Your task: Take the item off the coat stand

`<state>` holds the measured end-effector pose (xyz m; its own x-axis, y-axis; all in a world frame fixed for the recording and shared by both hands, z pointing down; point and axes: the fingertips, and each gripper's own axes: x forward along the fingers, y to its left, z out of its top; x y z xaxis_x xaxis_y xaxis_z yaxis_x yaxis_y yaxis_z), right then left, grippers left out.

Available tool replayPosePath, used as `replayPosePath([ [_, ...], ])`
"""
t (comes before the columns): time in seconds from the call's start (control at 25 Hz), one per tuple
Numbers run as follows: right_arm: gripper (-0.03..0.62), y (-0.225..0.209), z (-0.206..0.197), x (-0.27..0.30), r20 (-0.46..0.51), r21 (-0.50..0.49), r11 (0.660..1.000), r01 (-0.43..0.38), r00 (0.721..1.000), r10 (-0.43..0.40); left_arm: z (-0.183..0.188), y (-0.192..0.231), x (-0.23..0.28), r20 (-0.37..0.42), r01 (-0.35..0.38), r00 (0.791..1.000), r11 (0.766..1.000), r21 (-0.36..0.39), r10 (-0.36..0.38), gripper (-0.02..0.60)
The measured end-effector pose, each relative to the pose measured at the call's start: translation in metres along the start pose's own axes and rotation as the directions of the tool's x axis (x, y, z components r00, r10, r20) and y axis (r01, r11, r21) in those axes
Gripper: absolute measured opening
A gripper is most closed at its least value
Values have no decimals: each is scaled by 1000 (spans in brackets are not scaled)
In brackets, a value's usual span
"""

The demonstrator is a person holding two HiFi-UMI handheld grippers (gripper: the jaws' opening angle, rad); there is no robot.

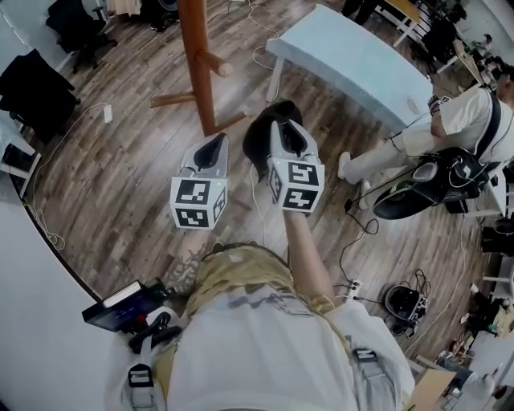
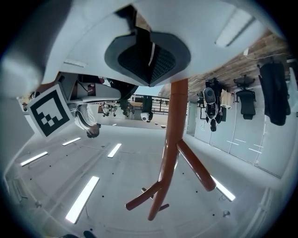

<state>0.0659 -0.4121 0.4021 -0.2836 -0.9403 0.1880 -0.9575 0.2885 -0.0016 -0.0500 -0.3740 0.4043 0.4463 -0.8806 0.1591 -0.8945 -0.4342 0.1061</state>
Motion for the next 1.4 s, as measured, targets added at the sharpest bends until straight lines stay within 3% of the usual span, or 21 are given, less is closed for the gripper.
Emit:
replayPosePath([
  [0.24, 80, 0, 14, -12, 66, 19, 1000, 6, 998, -7, 15, -12, 13, 54, -7, 999, 1000, 20, 6, 0],
  [0.92, 80, -8, 57, -31, 180, -6, 1000, 5, 984, -4, 61, -50, 28, 123, 74, 989, 995, 61, -81, 0],
  [1.4, 80, -5, 63, -36, 200, -20, 1000, 6, 980, -2, 62, -52, 27, 130, 81, 988, 995, 64, -89, 0],
])
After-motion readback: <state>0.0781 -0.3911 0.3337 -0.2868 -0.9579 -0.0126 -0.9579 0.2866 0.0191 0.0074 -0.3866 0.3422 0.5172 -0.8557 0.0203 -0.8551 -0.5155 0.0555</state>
